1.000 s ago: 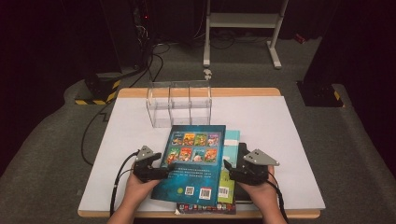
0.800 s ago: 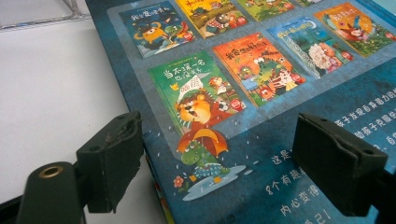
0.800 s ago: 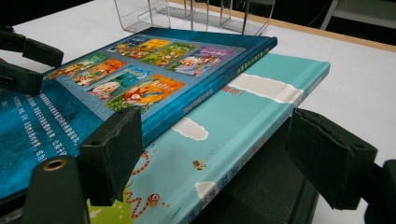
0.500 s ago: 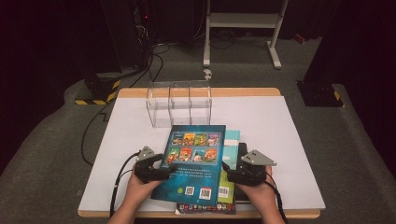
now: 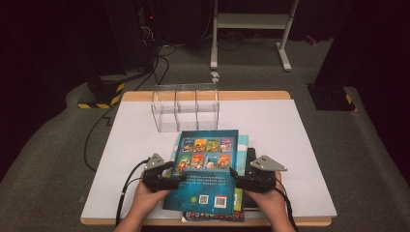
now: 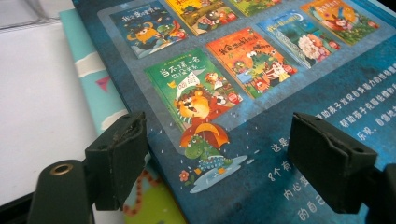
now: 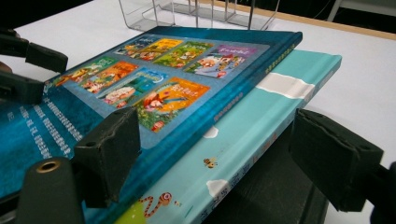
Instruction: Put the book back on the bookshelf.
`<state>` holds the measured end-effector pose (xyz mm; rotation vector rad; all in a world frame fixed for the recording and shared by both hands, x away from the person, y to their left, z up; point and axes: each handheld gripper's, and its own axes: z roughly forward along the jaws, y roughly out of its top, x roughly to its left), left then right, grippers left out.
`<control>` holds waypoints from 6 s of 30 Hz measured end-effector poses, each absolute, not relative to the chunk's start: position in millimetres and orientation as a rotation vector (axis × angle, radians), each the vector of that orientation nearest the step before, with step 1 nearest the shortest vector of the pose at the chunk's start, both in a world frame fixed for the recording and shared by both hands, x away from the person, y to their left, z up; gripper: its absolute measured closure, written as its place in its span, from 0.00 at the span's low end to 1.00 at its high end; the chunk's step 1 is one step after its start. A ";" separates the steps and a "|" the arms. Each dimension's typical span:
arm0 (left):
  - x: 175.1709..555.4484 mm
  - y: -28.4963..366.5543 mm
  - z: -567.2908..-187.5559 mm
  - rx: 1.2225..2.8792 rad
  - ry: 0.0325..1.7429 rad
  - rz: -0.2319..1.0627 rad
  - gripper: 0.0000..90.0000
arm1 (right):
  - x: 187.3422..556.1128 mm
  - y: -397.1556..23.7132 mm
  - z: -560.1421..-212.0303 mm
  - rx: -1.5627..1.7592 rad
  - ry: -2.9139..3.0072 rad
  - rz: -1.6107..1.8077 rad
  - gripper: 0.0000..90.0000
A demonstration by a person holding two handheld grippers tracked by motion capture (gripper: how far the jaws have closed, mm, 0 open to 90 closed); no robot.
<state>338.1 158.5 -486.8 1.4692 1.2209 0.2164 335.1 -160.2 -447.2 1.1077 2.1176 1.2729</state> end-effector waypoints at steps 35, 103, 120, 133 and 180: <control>320.0 128.5 -480.0 1.495 1.140 0.166 0.22 | 334.1 -162.7 -442.9 1.145 2.132 1.263 0.23; 329.0 125.6 -478.5 1.498 1.166 0.094 0.32 | 334.8 -174.3 -439.2 1.312 2.193 1.225 0.31; 329.9 128.7 -478.7 1.474 1.166 0.067 0.32 | 322.0 -177.4 -427.8 1.205 2.123 1.234 0.44; 333.4 131.4 -478.6 1.453 1.181 0.045 0.24 | 318.0 -176.6 -427.0 1.150 2.127 1.228 0.46; 351.2 140.7 -466.3 1.315 1.255 0.006 0.33 | 332.2 -163.3 -413.6 1.162 2.083 1.246 0.46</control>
